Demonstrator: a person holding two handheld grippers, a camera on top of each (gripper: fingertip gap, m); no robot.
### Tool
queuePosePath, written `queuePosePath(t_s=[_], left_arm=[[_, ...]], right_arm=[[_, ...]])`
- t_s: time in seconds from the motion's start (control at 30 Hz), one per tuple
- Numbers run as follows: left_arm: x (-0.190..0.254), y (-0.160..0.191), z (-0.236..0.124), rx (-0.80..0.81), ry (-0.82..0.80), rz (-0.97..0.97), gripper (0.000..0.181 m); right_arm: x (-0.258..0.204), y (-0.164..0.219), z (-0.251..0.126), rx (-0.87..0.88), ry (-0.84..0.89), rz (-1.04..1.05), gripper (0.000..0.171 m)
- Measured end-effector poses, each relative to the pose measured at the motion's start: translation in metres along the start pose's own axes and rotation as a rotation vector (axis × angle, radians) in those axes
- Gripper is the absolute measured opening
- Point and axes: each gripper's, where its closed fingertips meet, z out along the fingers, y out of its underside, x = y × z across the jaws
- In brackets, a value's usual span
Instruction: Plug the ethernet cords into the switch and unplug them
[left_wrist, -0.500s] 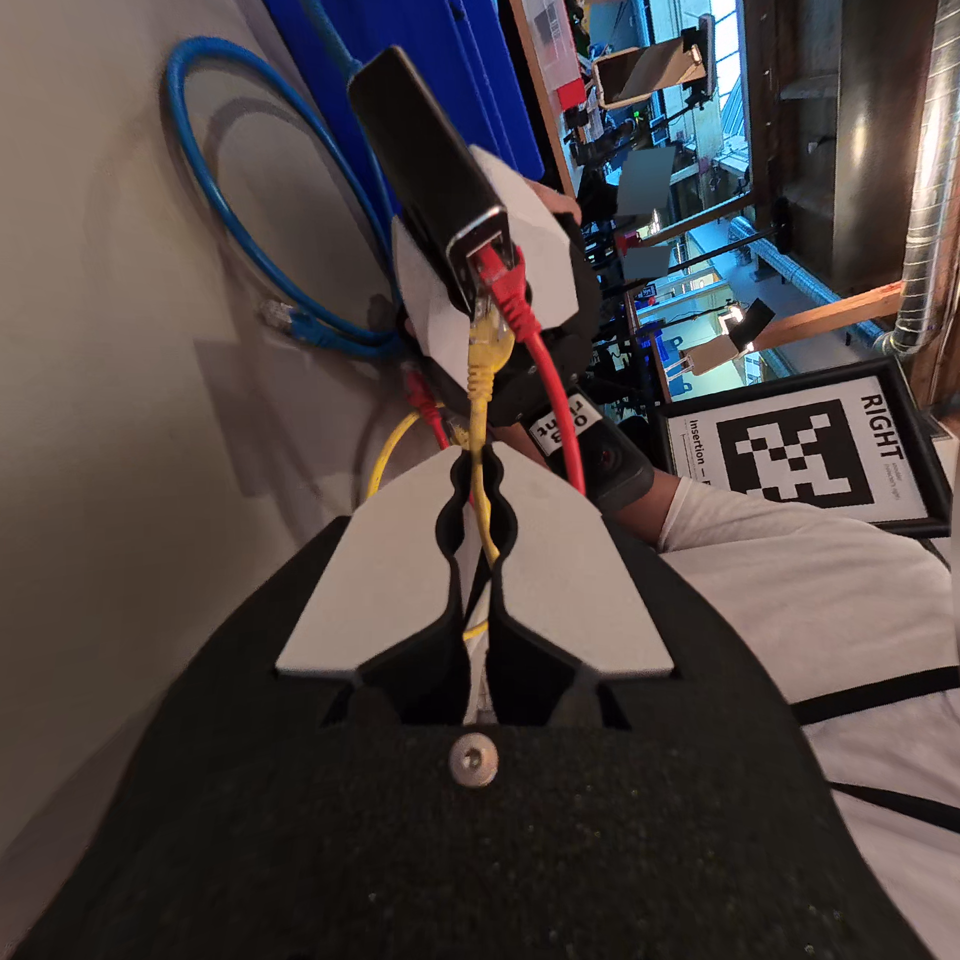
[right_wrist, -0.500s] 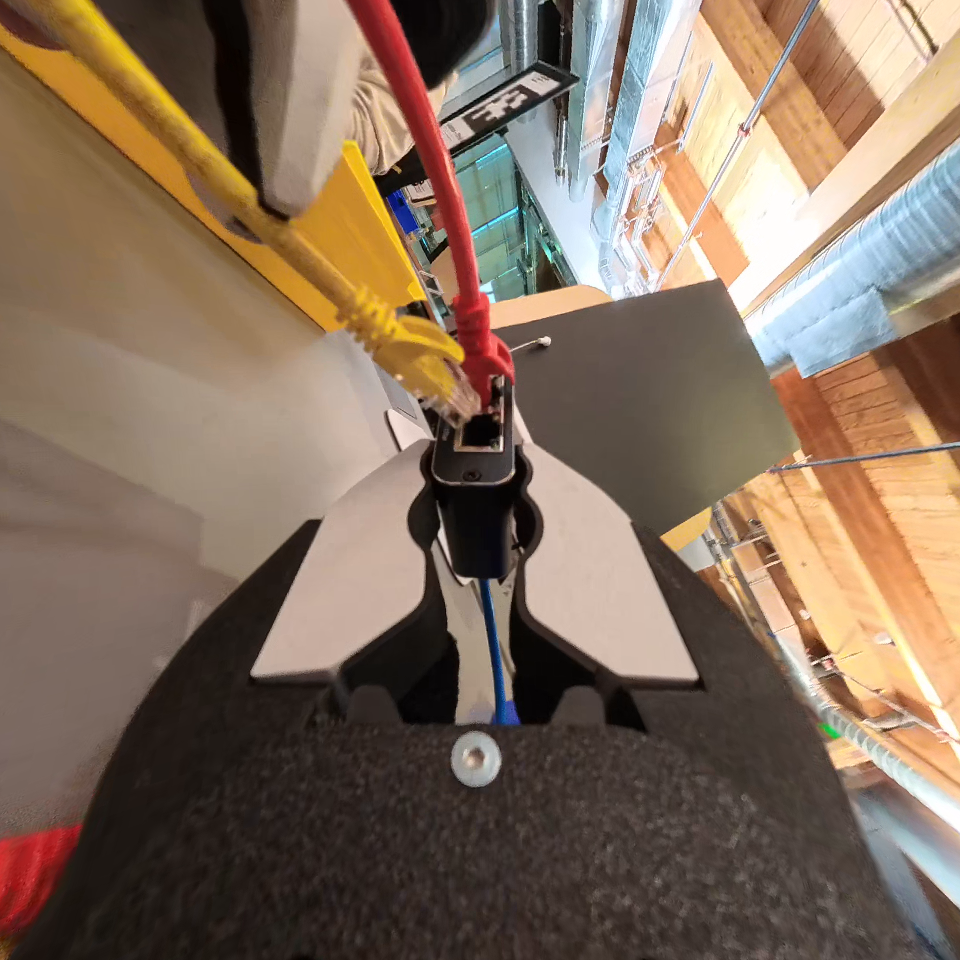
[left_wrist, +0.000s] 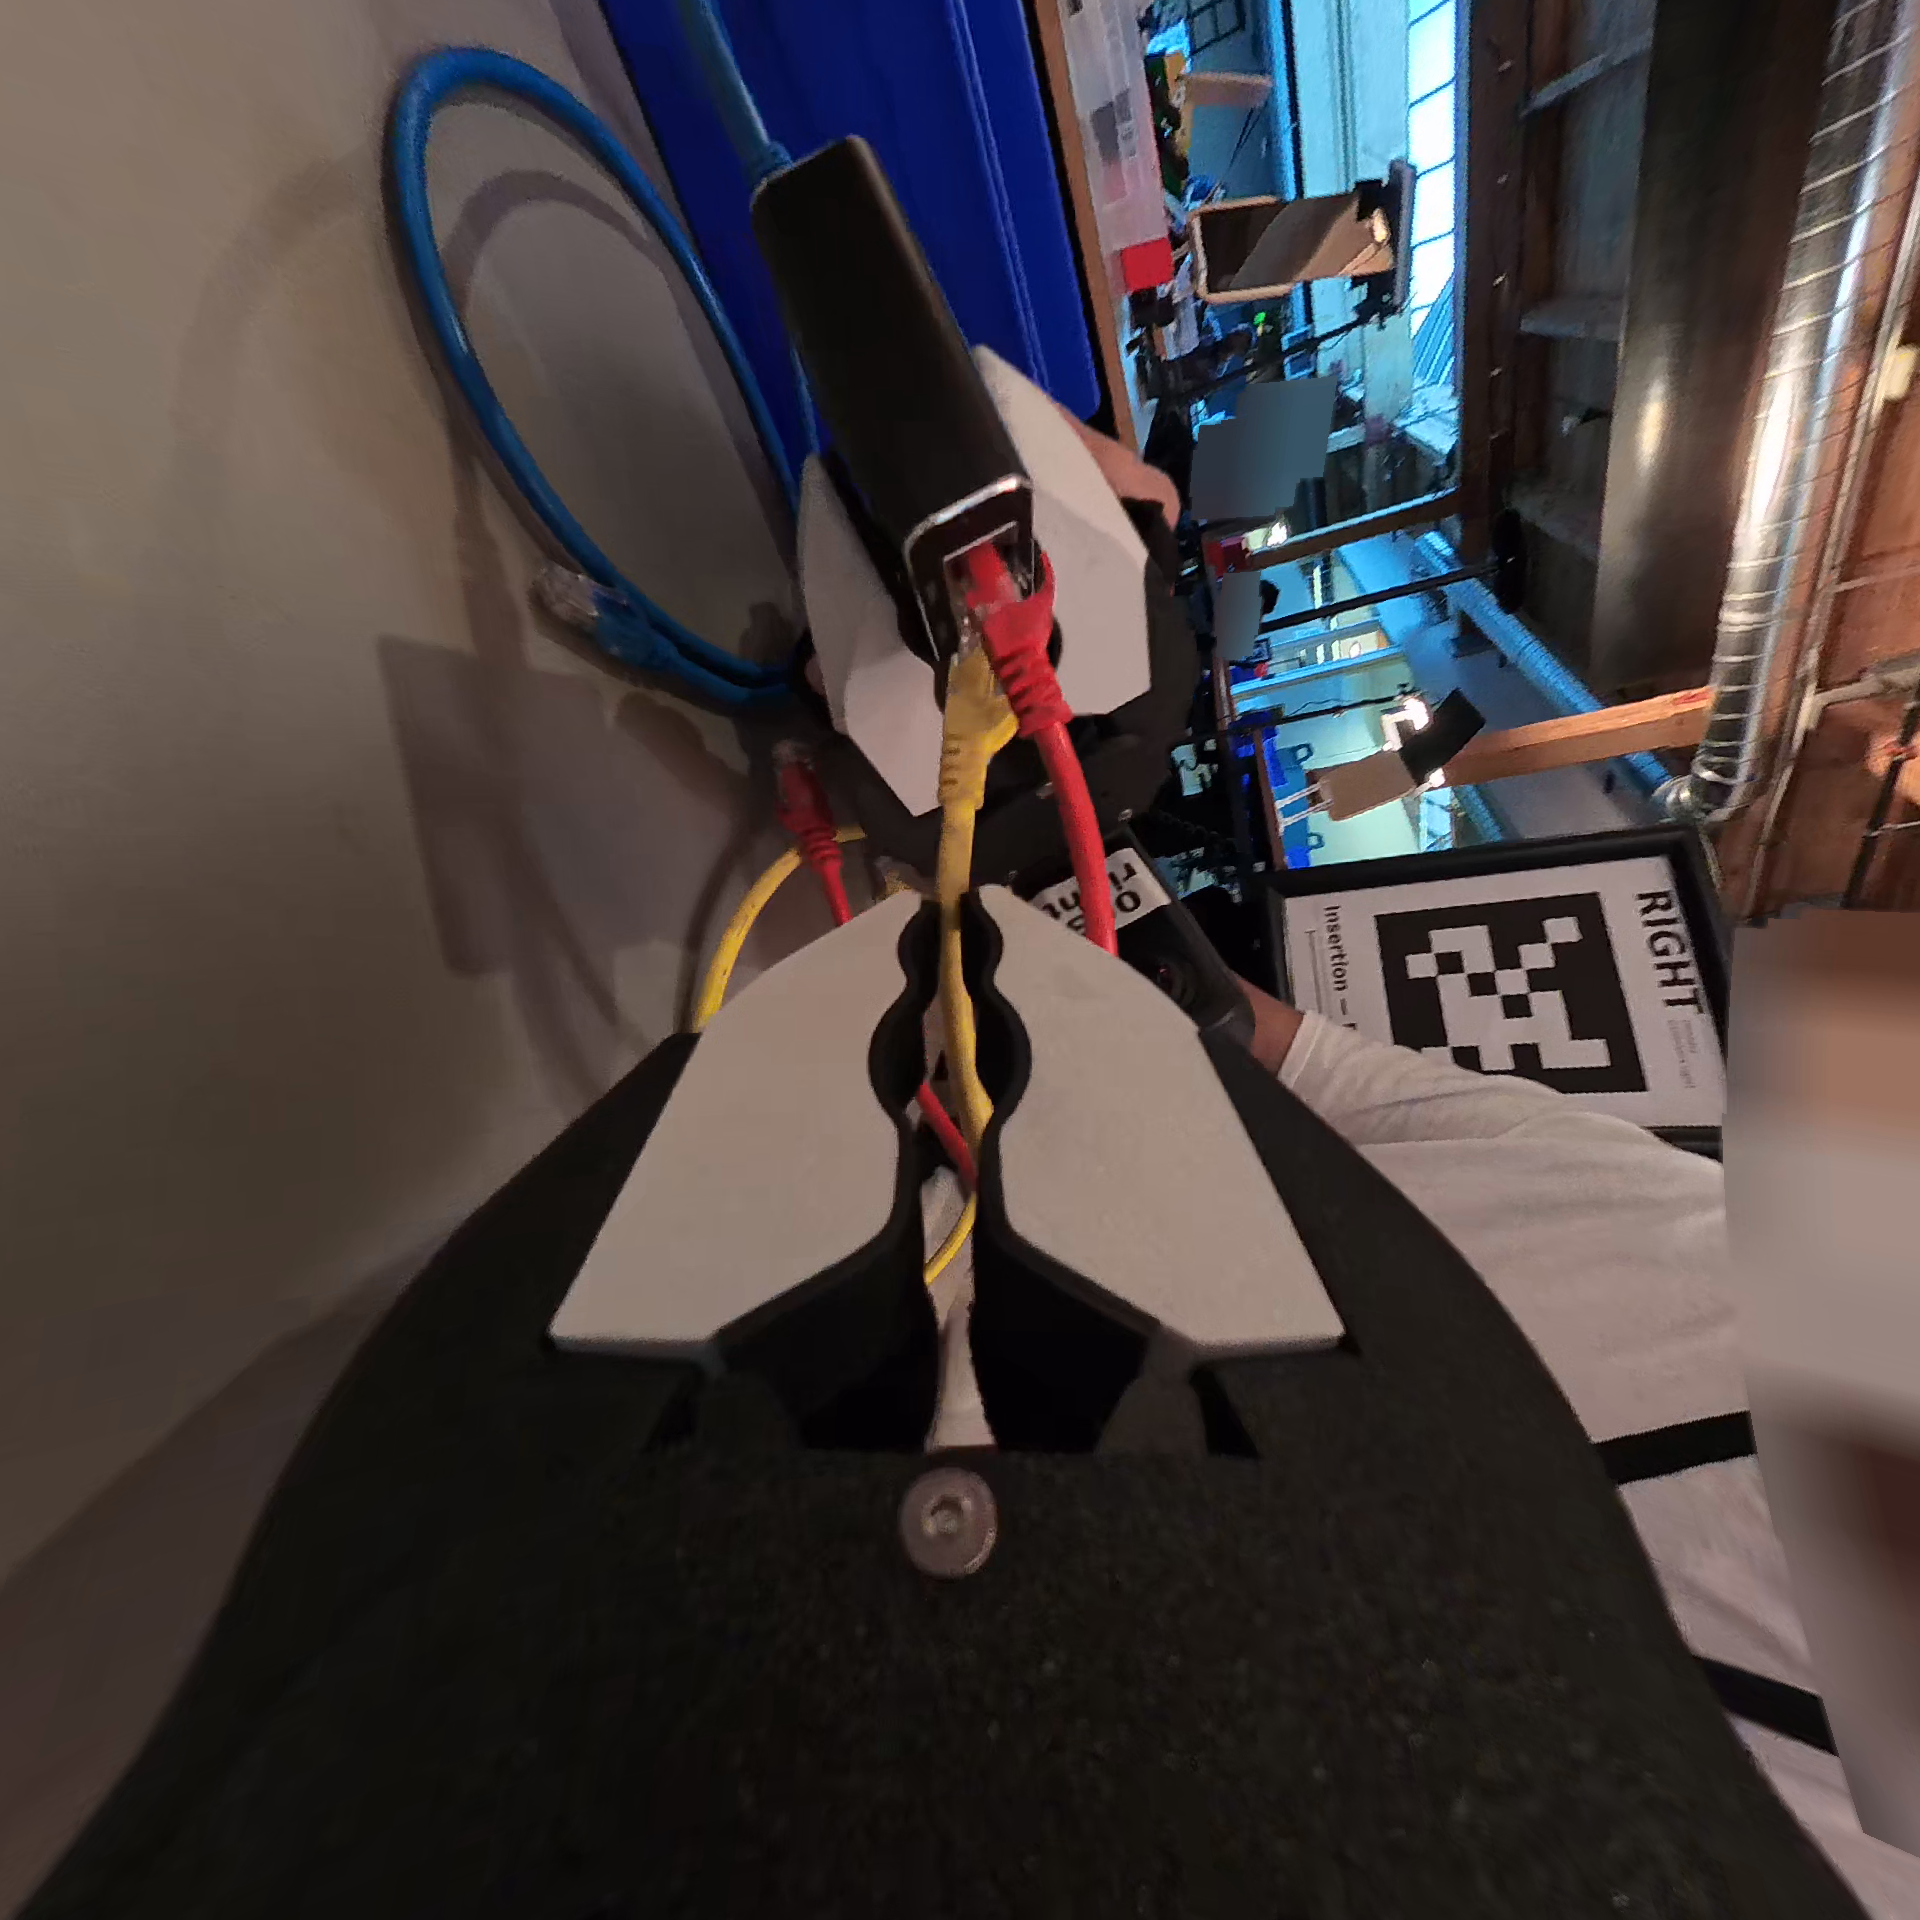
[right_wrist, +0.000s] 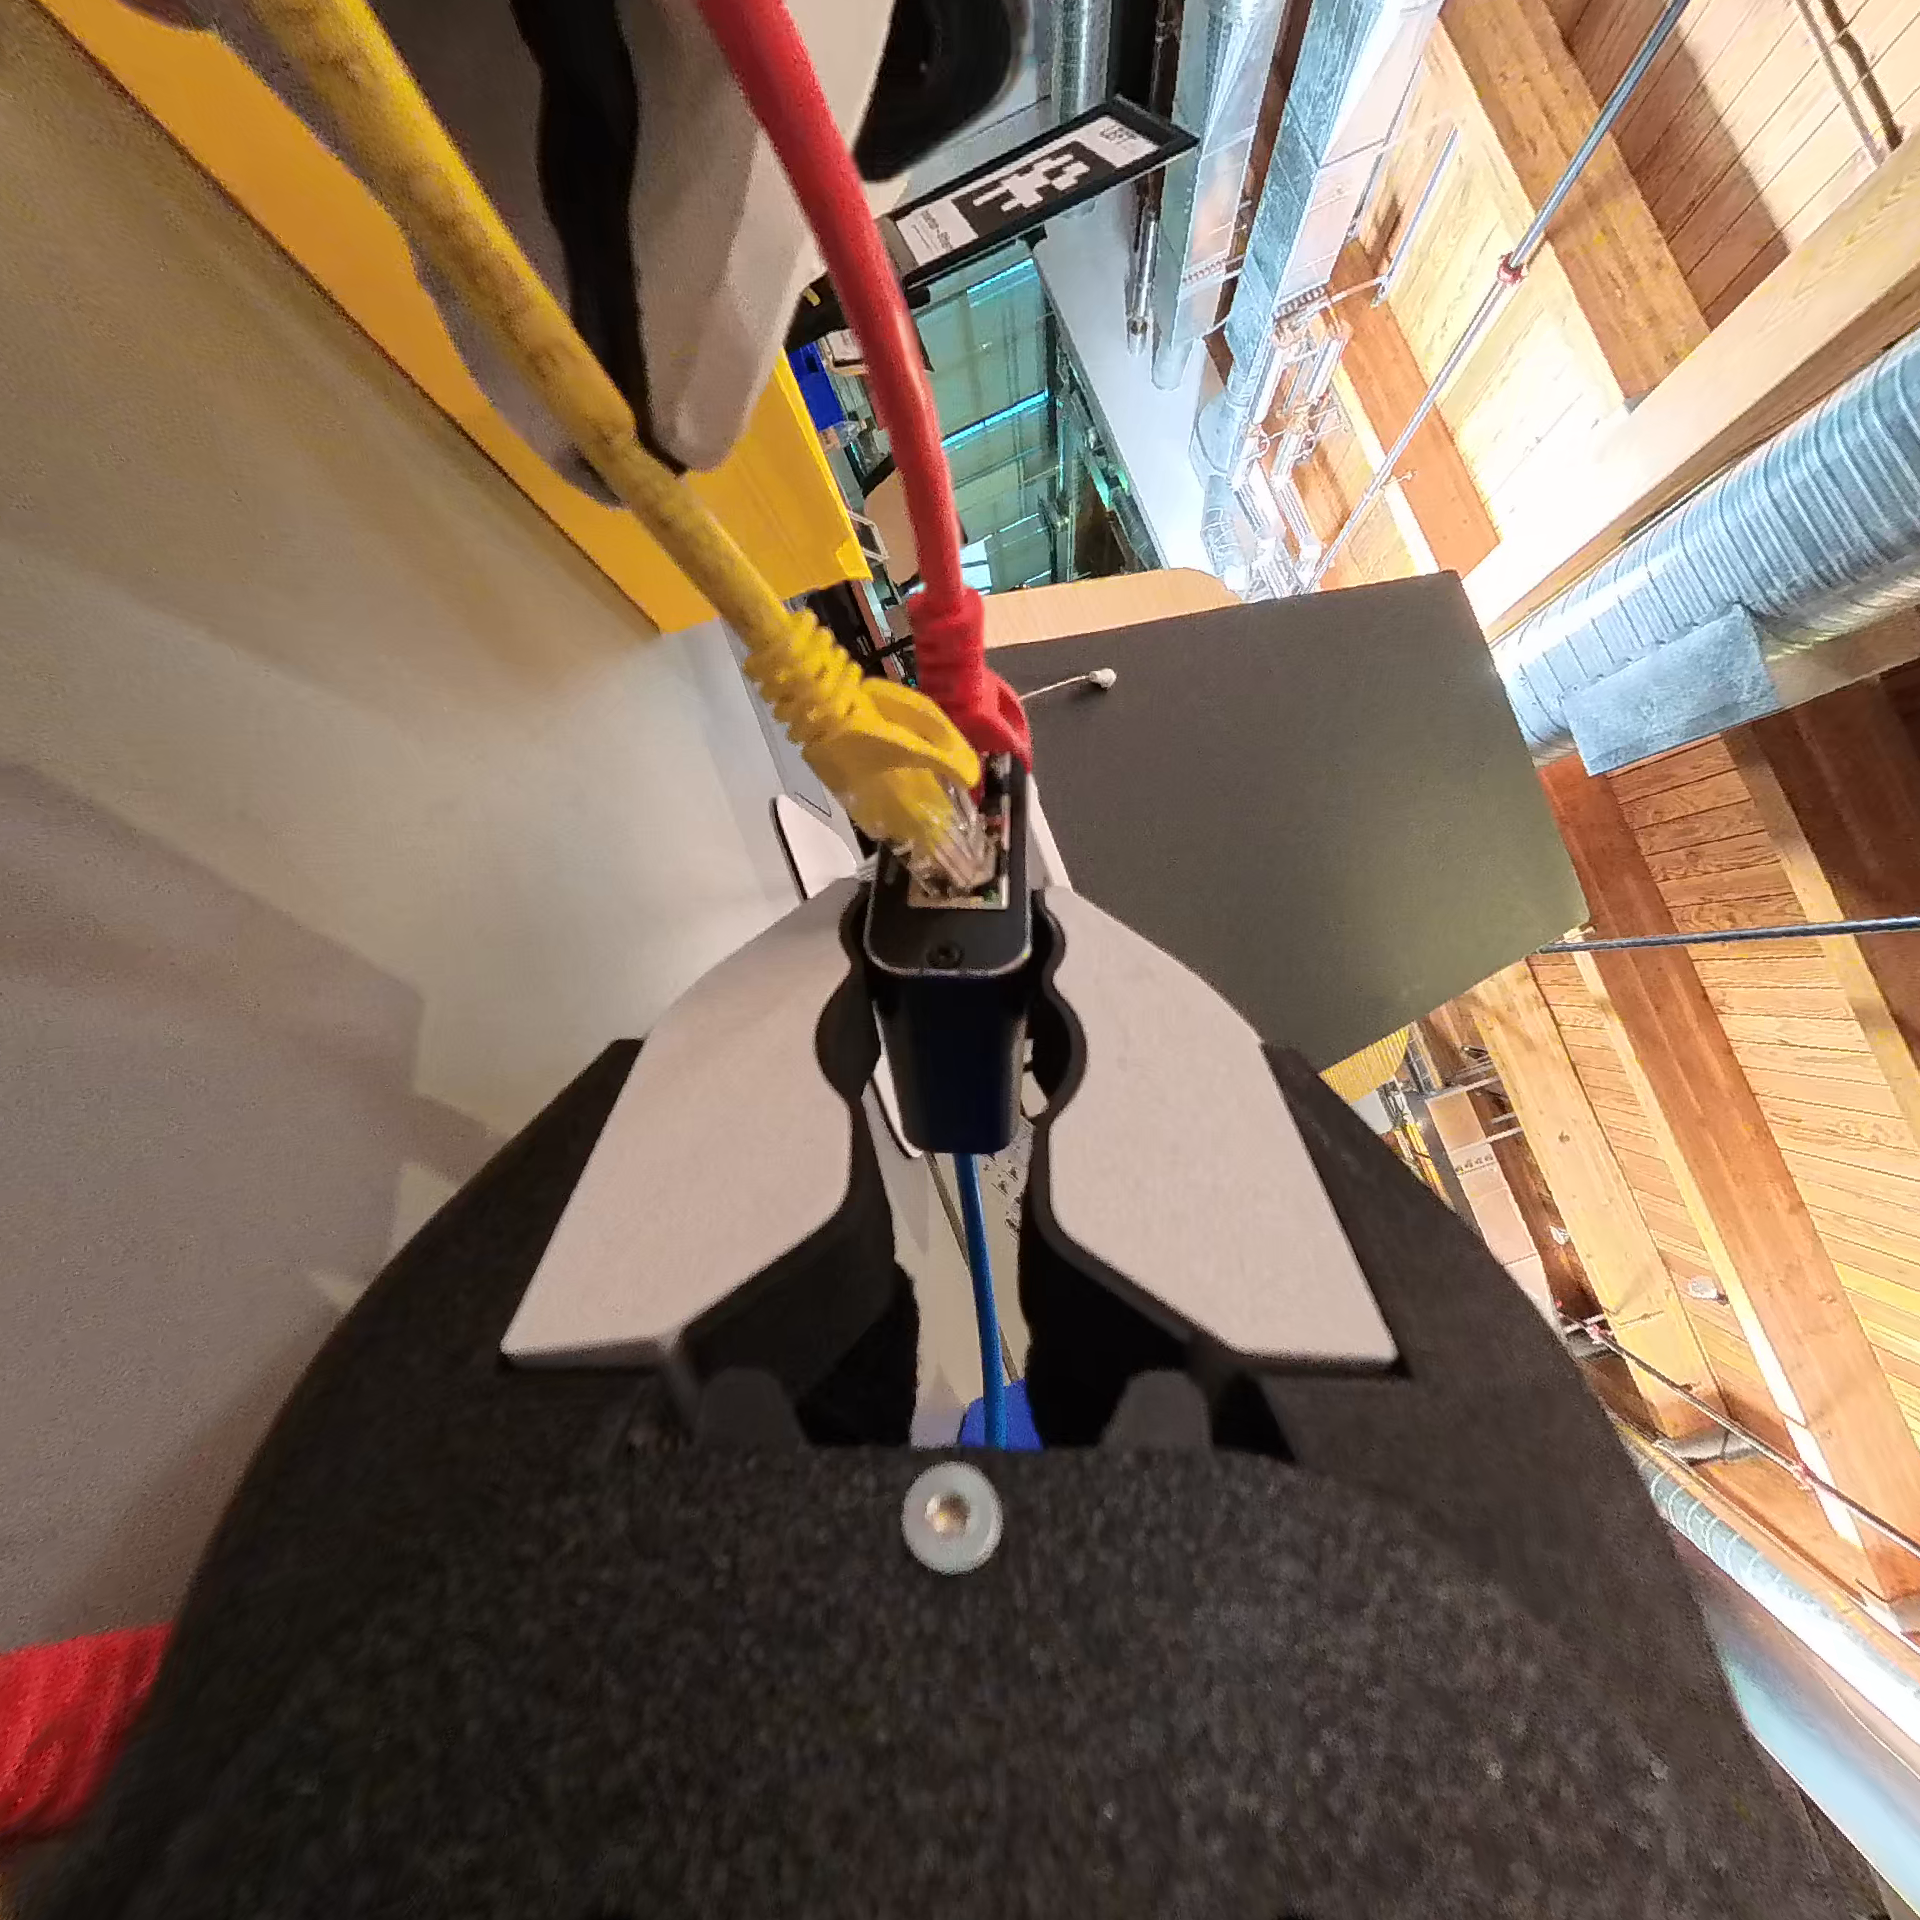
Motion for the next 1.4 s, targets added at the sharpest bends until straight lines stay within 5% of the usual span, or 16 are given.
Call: queuePosePath(t_s=[0.4,0.87,1.17,1.4], left_arm=[[0.003,-0.011,0.003,0.241,0.176,-0.136,0.003],[0.002,-0.016,0.004,0.404,0.174,-0.123,0.000],[0.012,-0.024,-0.029,0.365,-0.396,0.602,0.014],[0.027,-0.004,0.011,0.109,-0.591,1.010,0.023]], right_arm=[[-0.001,0.013,0.006,-0.092,0.017,-0.076,0.026],[-0.015,-0.001,0.006,-0.101,-0.020,-0.127,0.026],[-0.030,0.017,0.011,-0.175,-0.103,-0.129,0.026],[-0.036,0.011,0.011,-0.183,-0.124,-0.187,0.026]])
